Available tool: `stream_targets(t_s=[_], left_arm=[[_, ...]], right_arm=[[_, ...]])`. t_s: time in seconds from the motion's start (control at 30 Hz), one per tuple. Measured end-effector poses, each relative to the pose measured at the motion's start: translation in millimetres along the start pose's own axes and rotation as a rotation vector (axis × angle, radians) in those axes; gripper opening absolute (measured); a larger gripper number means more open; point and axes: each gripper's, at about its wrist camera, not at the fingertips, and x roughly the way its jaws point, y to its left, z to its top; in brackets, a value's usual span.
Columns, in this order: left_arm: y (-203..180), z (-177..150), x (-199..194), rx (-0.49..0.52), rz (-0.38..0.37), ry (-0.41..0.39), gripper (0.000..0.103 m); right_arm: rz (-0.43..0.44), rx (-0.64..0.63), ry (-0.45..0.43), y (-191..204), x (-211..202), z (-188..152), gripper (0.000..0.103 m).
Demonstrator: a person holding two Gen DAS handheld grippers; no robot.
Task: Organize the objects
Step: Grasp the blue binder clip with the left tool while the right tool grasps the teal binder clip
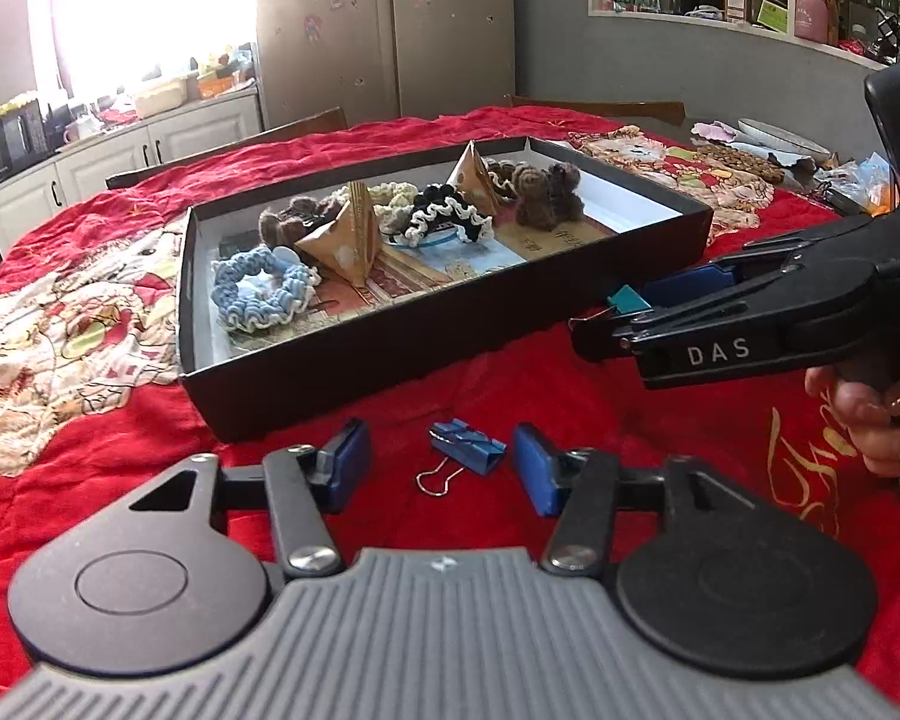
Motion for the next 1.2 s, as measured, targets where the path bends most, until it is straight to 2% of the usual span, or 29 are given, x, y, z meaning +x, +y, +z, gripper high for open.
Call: stream_targets(t_s=[0.2,0.37,0.53,0.7,1.2], left_arm=[[1,0,2,-0.004,-0.015,-0.005,0.053],[-1,0,3,0.001,-0.027,-0.01,0.042],[-1,0,3,0.002,-0.036,-0.012,0.036],[-2,0,4,0.004,-0.04,-0.014,0.033],[-3,0,4,0.005,-0.034,-0.013,0.032]], right_arm=[[-0.013,-0.013,-0.001,4,3,0,0.056],[-0.032,-0.031,-0.004,9,6,-1,0.058],[-0.034,-0.036,-0.007,9,6,-2,0.055],[-0.032,-0.044,-0.01,9,4,-2,0.047],[-0.021,-0.057,-0.013,12,-1,-7,0.047]])
